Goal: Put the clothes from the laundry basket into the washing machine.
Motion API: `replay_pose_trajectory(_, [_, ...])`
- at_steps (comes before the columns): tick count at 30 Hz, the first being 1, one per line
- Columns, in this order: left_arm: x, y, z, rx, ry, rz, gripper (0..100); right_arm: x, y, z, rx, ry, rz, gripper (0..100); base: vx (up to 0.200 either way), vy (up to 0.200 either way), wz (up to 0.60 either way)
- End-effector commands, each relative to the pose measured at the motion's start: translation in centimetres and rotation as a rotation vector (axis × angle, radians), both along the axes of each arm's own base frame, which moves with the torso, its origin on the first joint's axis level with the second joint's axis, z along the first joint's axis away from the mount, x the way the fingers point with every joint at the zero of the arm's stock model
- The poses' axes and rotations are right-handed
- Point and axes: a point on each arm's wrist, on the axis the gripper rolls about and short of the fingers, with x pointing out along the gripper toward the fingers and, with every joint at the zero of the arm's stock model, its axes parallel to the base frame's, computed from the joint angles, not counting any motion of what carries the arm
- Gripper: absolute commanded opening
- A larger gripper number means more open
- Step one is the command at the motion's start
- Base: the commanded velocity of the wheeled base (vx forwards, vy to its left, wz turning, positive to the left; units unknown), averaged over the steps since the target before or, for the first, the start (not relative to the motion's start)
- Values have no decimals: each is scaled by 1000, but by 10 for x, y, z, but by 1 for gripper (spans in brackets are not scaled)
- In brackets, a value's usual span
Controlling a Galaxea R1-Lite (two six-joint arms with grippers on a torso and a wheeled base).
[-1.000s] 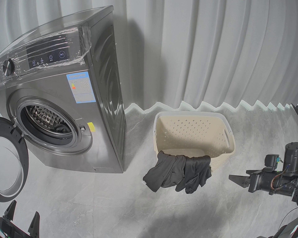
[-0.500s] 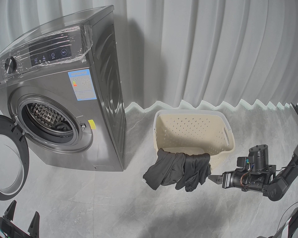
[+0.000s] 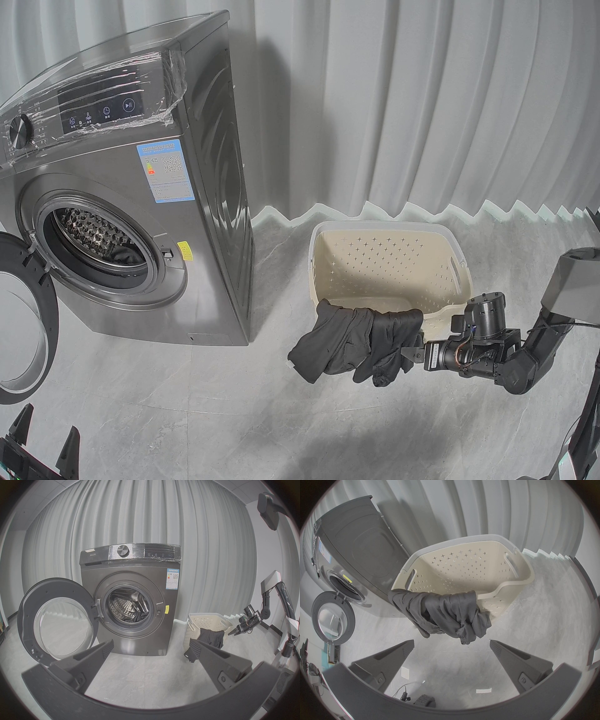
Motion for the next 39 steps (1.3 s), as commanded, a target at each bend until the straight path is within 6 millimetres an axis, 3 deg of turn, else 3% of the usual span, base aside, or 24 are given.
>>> replay_pose_trajectory(1, [0, 0, -5, -1, 0, 1, 100, 6, 2, -19, -18, 33, 1, 100, 0, 0, 0])
replay_pose_trajectory(5, [0, 0, -5, -1, 0, 1, 100, 17, 0, -34, -53, 17, -17, 100, 0, 0, 0])
replay_pose_trajectory(16, [0, 0, -5, -1, 0, 1, 100, 38, 3, -48, -55, -20, -19, 100, 0, 0, 0])
replay_pose_trajectory(39, [0, 0, -5, -4, 1, 2, 100, 74, 20, -61, -26, -165, 23, 100, 0, 0, 0])
